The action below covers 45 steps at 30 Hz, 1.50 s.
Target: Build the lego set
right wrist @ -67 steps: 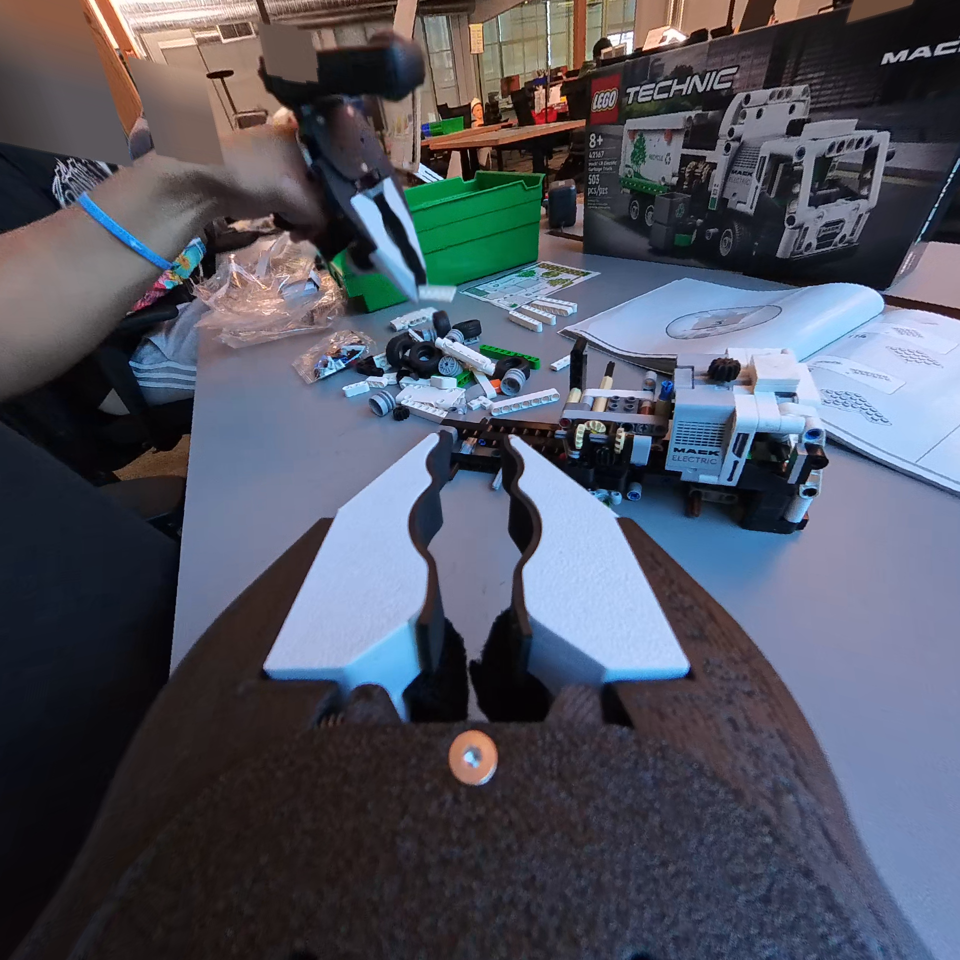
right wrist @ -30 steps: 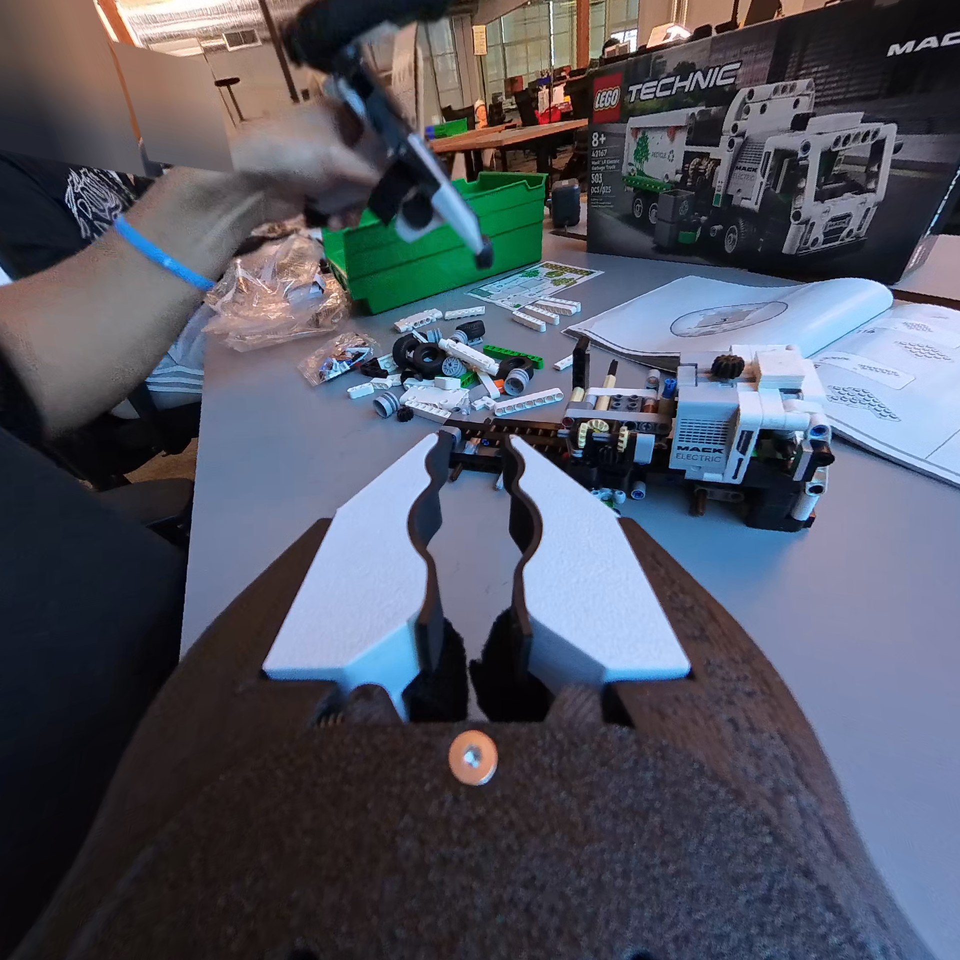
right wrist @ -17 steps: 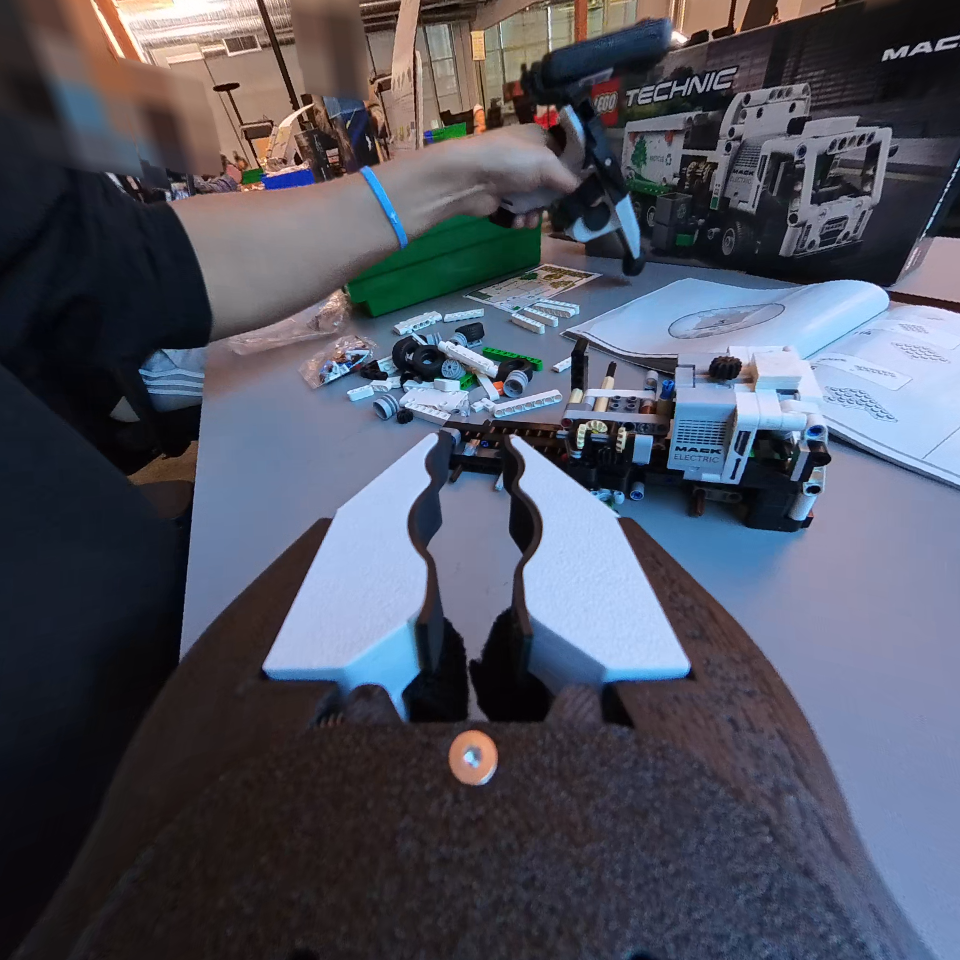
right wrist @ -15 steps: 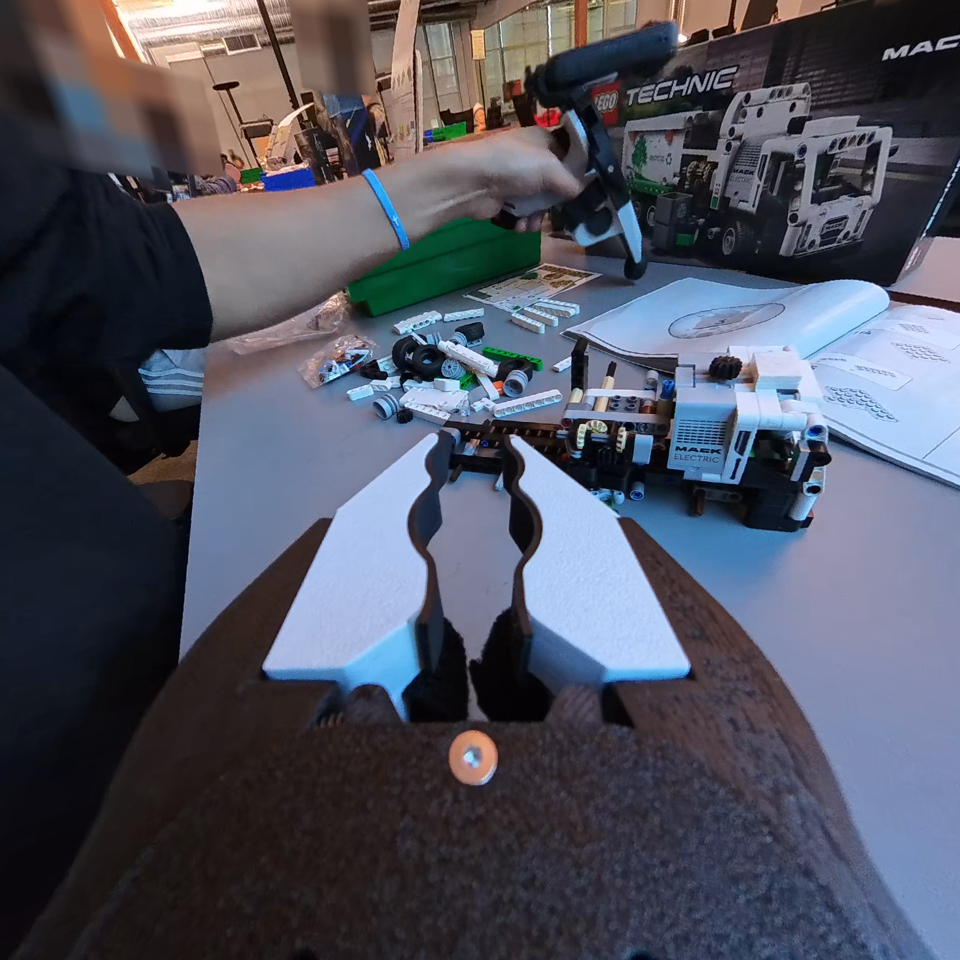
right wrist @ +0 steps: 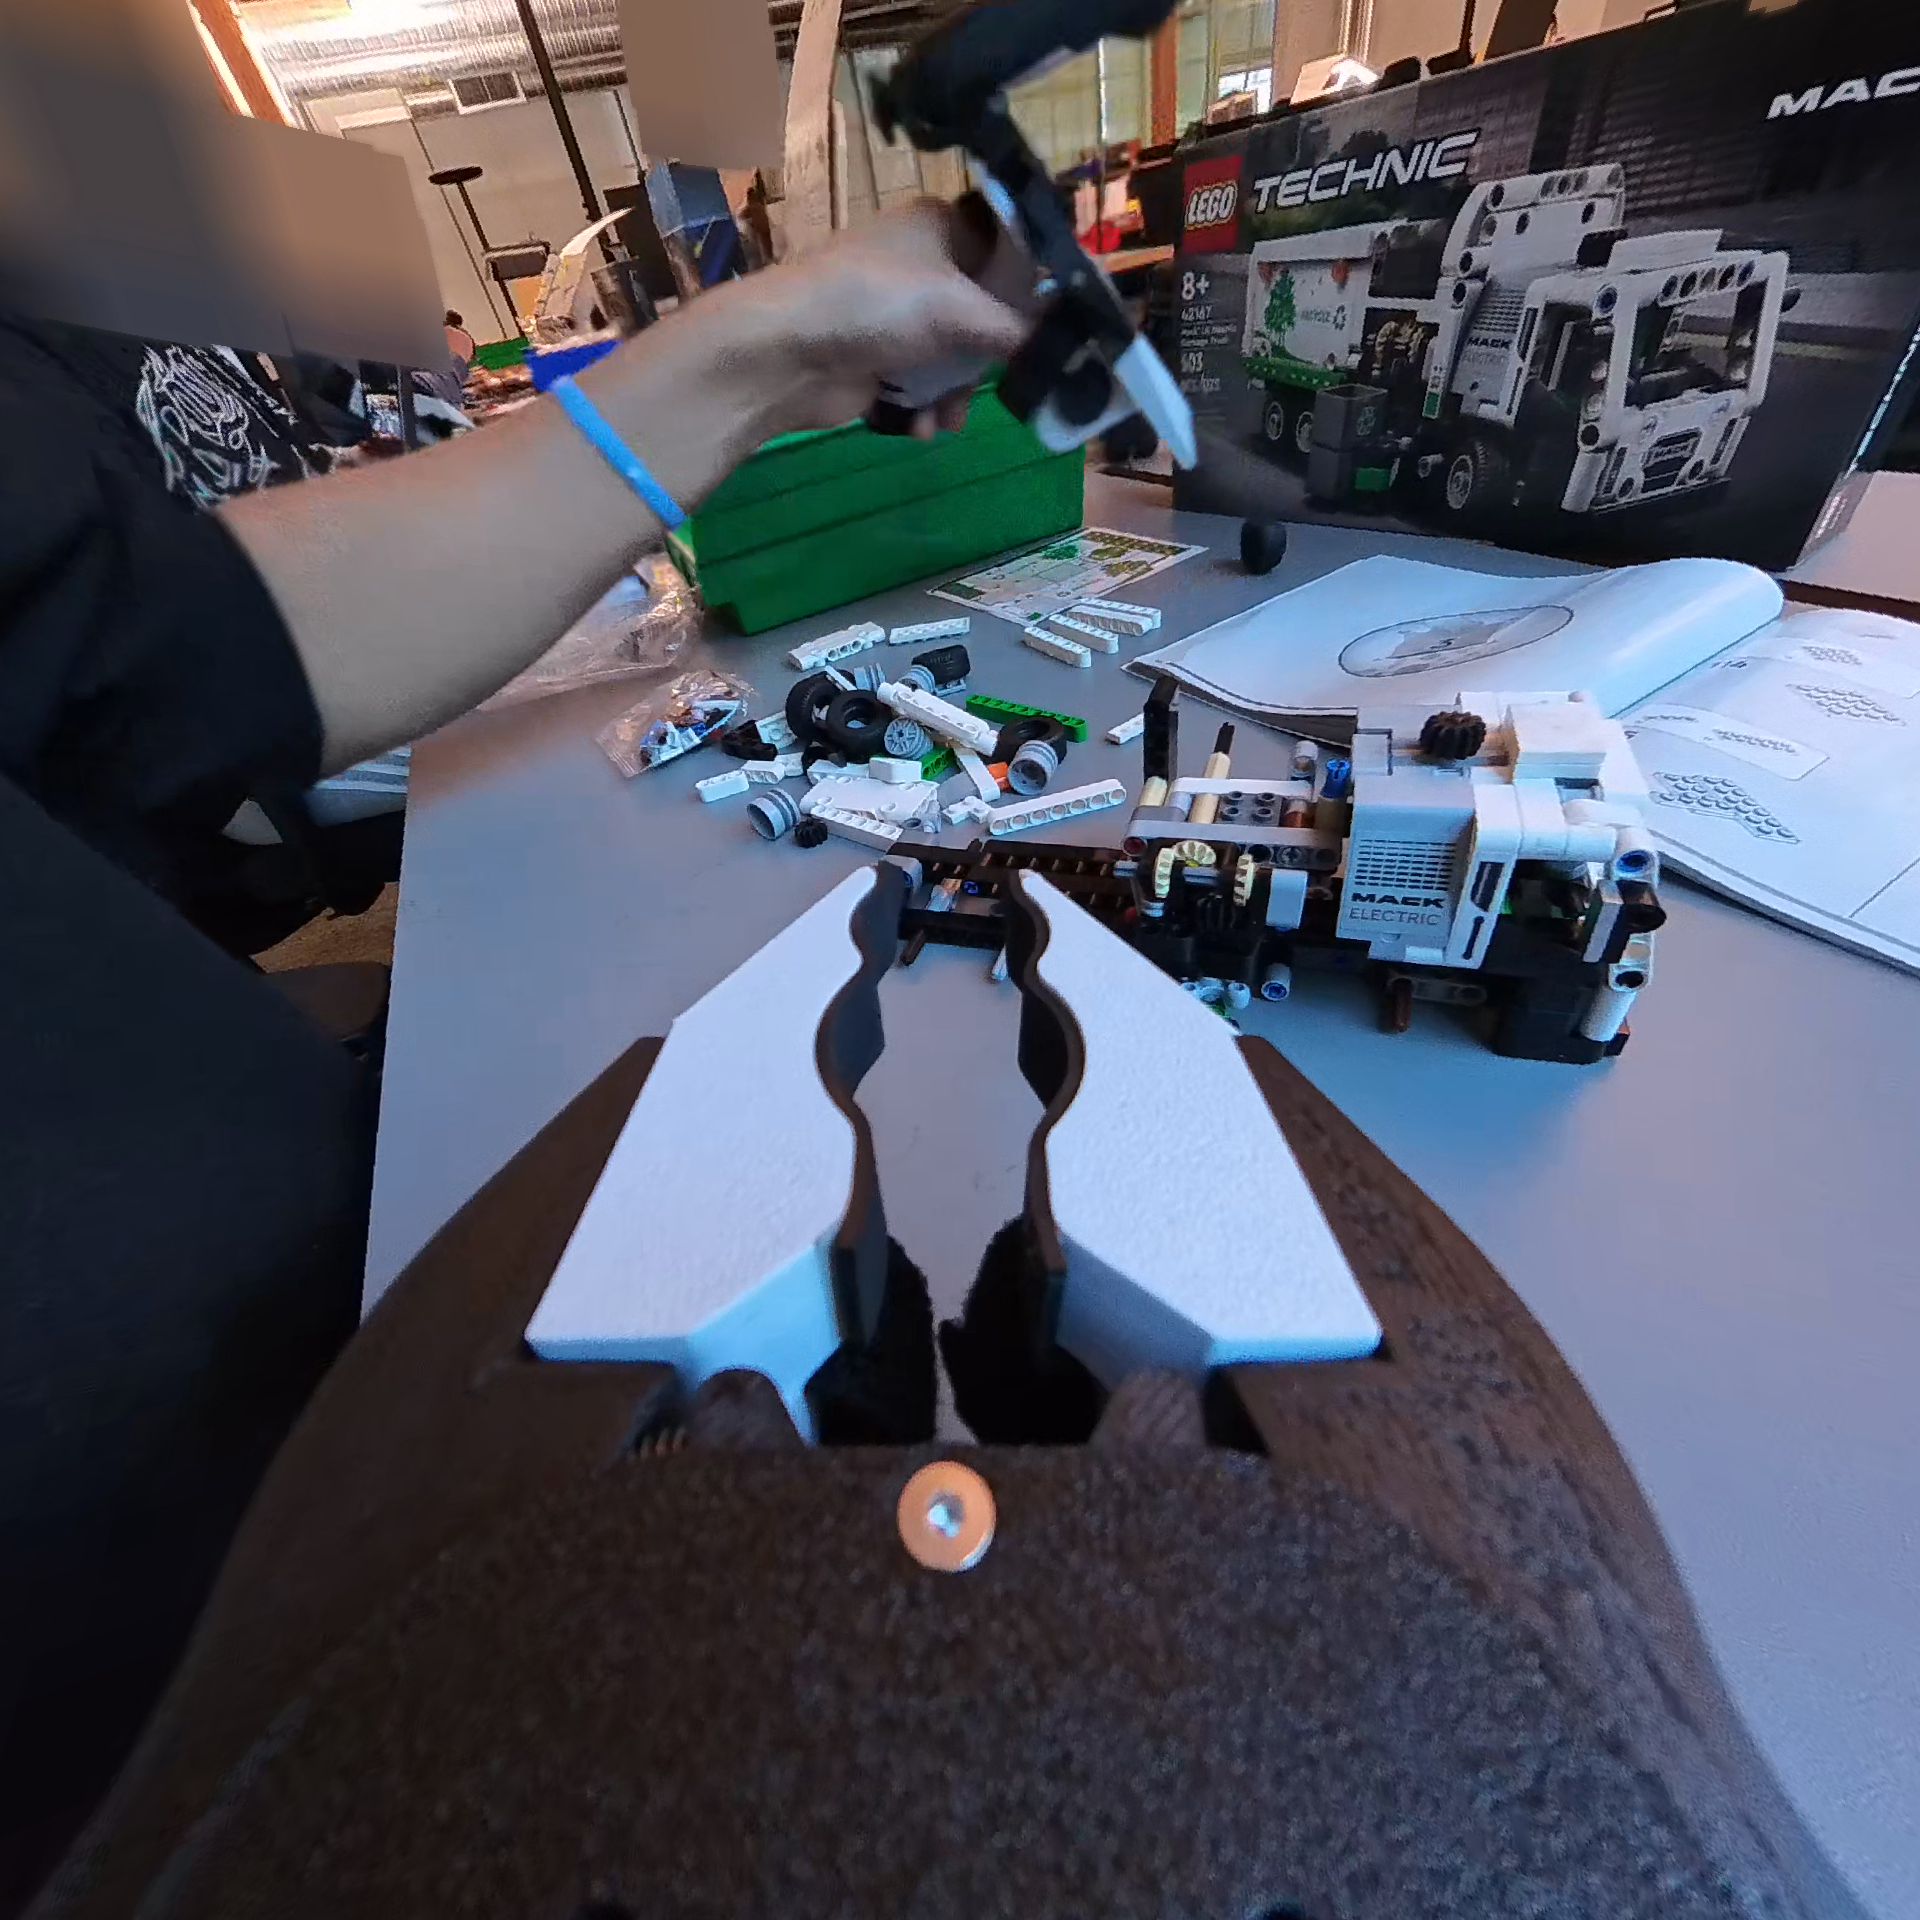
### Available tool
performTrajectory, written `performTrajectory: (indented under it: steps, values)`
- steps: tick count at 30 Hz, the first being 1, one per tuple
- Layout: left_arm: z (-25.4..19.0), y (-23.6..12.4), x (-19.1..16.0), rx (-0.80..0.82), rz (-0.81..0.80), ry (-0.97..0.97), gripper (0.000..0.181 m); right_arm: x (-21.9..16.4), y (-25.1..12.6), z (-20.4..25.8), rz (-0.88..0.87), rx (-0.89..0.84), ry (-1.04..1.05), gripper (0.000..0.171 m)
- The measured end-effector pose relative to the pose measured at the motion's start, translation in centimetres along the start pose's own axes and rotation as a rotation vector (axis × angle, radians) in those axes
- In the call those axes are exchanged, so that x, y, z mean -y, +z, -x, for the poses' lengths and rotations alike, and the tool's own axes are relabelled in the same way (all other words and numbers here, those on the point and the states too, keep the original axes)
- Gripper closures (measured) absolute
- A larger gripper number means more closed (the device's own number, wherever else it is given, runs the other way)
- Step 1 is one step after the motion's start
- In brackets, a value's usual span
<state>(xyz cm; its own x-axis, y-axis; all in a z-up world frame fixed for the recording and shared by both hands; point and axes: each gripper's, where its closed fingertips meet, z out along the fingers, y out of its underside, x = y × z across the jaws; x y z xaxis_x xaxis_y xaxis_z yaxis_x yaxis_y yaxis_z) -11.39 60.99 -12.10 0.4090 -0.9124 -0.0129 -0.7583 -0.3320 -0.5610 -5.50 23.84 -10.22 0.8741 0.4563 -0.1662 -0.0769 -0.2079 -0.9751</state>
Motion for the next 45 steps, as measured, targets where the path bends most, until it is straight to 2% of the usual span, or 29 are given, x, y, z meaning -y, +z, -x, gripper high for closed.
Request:
performTrajectory:
  steps: [1, 5, 8, 10, 14, 18, 24, 29, 32, 34, 37, 40, 43, 45]
  values:
    - [-0.9, -1.2, -1.1, -0.024, -0.009, -0.012, 0.14, 0.0, 0.0, 0.0, 0.001, 0.002, 0.001, 0.152]
    - [-5.5, -4.0, -7.3, -0.15, 0.033, -0.088, 0.139, -0.1, 0.1, 0.0, 0.005, 0.003, 0.002, 0.152]
    - [-7.5, -4.2, -11.1, -0.113, 0.082, -0.055, 0.14, -0.1, 0.1, 0.0, 0.008, 0.004, -0.001, 0.152]
    - [-7.8, -3.9, -12.4, -0.076, 0.117, -0.039, 0.14, -0.1, 0.1, 0.1, 0.008, 0.004, -0.003, 0.152]
    - [-8.2, -2.7, -13.5, -0.124, 0.161, -0.116, 0.141, -0.1, 0.1, 0.1, 0.007, 0.002, -0.005, 0.152]
    - [-7.7, -2.4, -14.3, -0.094, 0.172, -0.114, 0.152, 0.0, 0.0, 0.0, -0.002, 0.003, 0.006, 0.152]
    - [-7.0, -2.8, -13.6, -0.054, 0.154, -0.057, 0.153, -0.2, 0.2, 0.0, 0.016, 0.006, 0.008, 0.152]
    - [-4.8, -4.0, -6.9, -0.002, 0.065, 0.038, 0.154, -0.1, 0.1, 0.0, 0.009, 0.006, 0.013, 0.152]
    - [-3.2, -1.6, -2.7, -0.007, 0.068, 0.074, 0.153, 0.0, 0.0, -0.1, 0.002, 0.004, 0.012, 0.152]
    - [-2.5, 1.2, -1.3, -0.042, 0.104, 0.056, 0.153, -0.1, 0.1, -0.1, 0.004, 0.005, 0.013, 0.152]
    - [-0.5, 4.5, -1.8, 0.004, 0.204, 0.053, 0.153, 0.0, 0.0, -0.1, 0.001, 0.002, 0.011, 0.152]
    - [0.1, 6.0, -2.0, 0.028, 0.214, 0.064, 0.151, 0.0, 0.0, -0.1, 0.002, 0.004, 0.014, 0.152]
    - [0.1, 6.2, -2.0, 0.042, 0.18, 0.071, 0.148, -0.1, 0.1, -0.1, 0.004, 0.006, 0.014, 0.152]
    - [0.0, 4.9, -2.1, 0.049, 0.145, 0.056, 0.145, 0.0, 0.0, 0.0, 0.001, 0.005, 0.012, 0.152]
